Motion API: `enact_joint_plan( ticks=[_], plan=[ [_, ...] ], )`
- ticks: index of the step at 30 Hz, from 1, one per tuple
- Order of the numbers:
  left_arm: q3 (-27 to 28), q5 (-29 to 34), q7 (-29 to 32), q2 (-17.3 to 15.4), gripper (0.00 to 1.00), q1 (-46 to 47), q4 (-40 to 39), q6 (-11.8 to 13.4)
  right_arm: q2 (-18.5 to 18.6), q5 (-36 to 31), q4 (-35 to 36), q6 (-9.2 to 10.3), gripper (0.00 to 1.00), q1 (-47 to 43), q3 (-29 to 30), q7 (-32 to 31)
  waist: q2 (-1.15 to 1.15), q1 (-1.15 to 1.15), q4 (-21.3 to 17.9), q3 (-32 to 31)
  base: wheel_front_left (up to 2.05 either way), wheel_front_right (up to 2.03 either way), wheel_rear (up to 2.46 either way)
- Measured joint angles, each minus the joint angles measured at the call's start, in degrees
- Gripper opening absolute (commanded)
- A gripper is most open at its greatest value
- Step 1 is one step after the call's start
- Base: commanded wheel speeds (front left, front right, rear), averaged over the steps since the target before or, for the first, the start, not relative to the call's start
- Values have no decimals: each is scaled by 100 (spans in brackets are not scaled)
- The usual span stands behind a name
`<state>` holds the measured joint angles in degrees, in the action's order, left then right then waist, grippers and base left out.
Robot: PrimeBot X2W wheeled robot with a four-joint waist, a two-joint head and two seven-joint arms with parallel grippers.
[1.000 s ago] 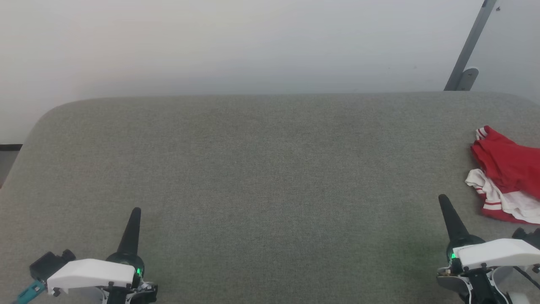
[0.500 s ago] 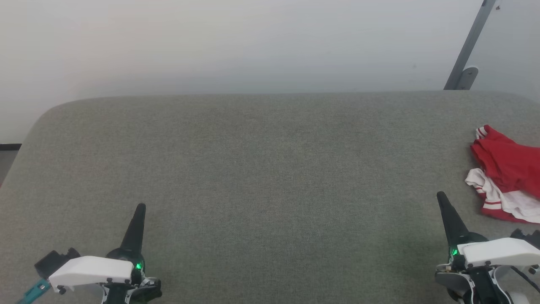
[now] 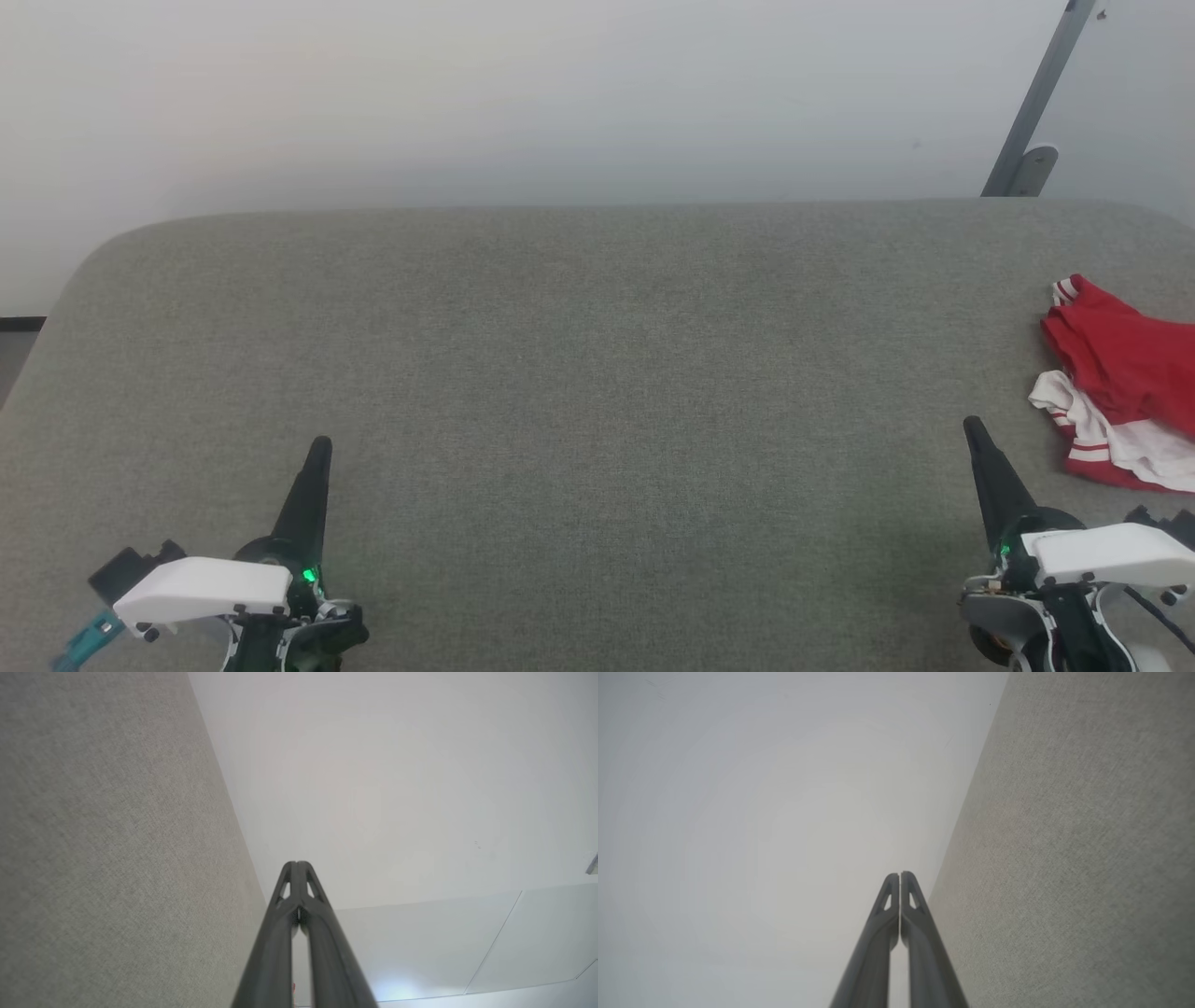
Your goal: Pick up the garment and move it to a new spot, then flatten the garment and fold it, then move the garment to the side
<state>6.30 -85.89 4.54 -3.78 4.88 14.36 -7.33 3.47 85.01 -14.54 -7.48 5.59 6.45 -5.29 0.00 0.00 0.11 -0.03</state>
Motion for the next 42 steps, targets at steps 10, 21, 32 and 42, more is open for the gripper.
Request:
enact_joint_plan(
  ticks=[10,21,32,42],
  plan=[
    [9,-380,119,57,0,57,-12,0,-27,435,26,0,0,27,4,-70,0,0,-7,12,0,0,0],
    [15,-642,202,96,0,102,-22,0,-53,728,40,0,0,40,9,-127,0,0,-11,20,0,0,0],
    [15,-642,202,96,0,102,-22,0,-54,728,40,0,0,40,8,-127,0,0,-11,20,0,0,0],
    [15,-642,202,96,0,102,-23,0,-54,728,40,0,0,40,9,-127,0,0,-11,20,0,0,0]
  ],
)
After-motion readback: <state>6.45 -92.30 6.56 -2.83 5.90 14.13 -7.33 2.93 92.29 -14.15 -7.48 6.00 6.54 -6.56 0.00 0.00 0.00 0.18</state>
